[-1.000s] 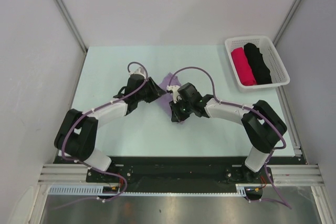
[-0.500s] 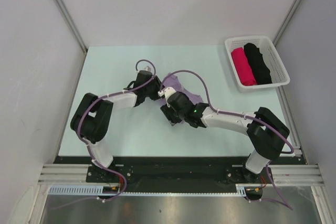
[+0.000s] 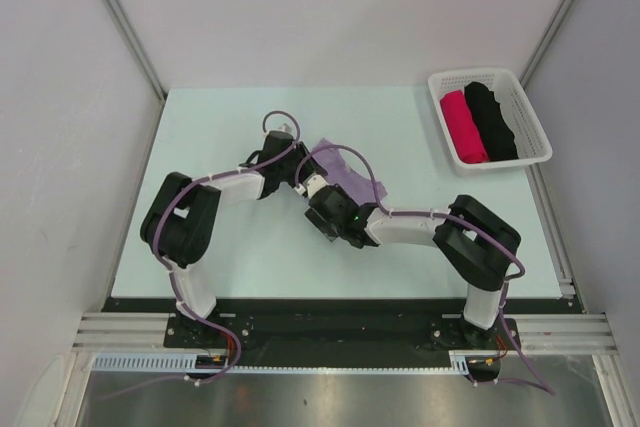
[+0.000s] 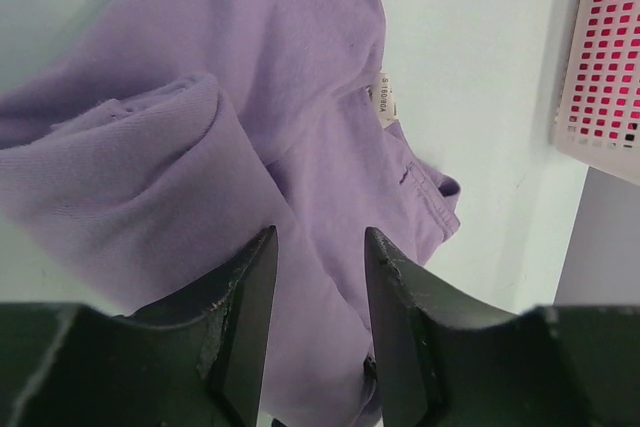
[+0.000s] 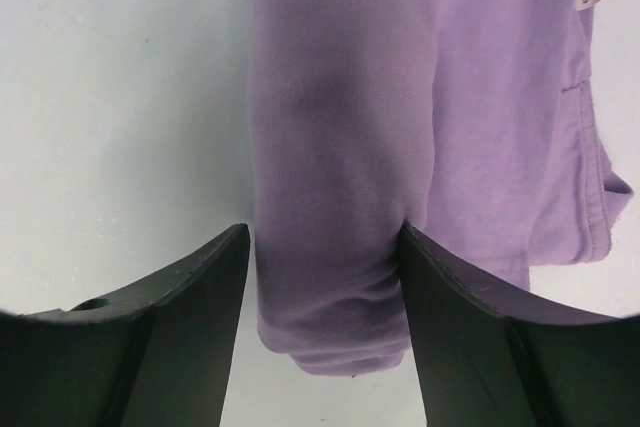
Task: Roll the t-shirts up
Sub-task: Roll the T-shirt to the center of the board.
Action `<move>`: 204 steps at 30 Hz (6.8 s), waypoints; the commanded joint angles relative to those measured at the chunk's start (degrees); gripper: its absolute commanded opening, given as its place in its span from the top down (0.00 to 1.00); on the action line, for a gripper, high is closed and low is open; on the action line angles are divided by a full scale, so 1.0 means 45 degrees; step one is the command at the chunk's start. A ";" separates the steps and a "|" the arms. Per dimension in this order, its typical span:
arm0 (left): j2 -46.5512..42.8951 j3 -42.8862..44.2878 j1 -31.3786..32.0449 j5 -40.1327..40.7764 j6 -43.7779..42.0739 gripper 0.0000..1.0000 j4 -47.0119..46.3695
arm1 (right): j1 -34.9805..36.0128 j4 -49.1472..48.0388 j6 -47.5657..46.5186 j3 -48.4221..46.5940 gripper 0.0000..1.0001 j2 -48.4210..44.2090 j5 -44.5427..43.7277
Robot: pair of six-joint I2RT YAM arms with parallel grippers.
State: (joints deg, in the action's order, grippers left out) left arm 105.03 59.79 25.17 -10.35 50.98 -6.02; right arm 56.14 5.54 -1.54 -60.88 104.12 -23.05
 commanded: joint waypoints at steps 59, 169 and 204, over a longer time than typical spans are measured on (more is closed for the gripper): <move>-0.7483 -0.6823 0.1419 0.2748 0.0839 0.48 0.1240 | -0.2241 -0.3868 0.5225 0.3178 0.80 -0.0461 1.1704; 0.1247 0.1986 -0.1355 0.2065 -0.0976 0.67 0.2450 | -0.3784 -0.0880 0.3838 0.0776 0.66 -0.1046 0.8852; 0.2851 0.3041 -0.0554 0.1557 -0.2540 0.70 0.3623 | -0.6440 -0.3809 0.8193 0.0795 0.00 -0.0052 1.1193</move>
State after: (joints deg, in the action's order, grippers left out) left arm 114.59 73.34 21.63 -3.64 41.50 3.81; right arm 27.24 -7.44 31.75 -55.96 102.02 21.08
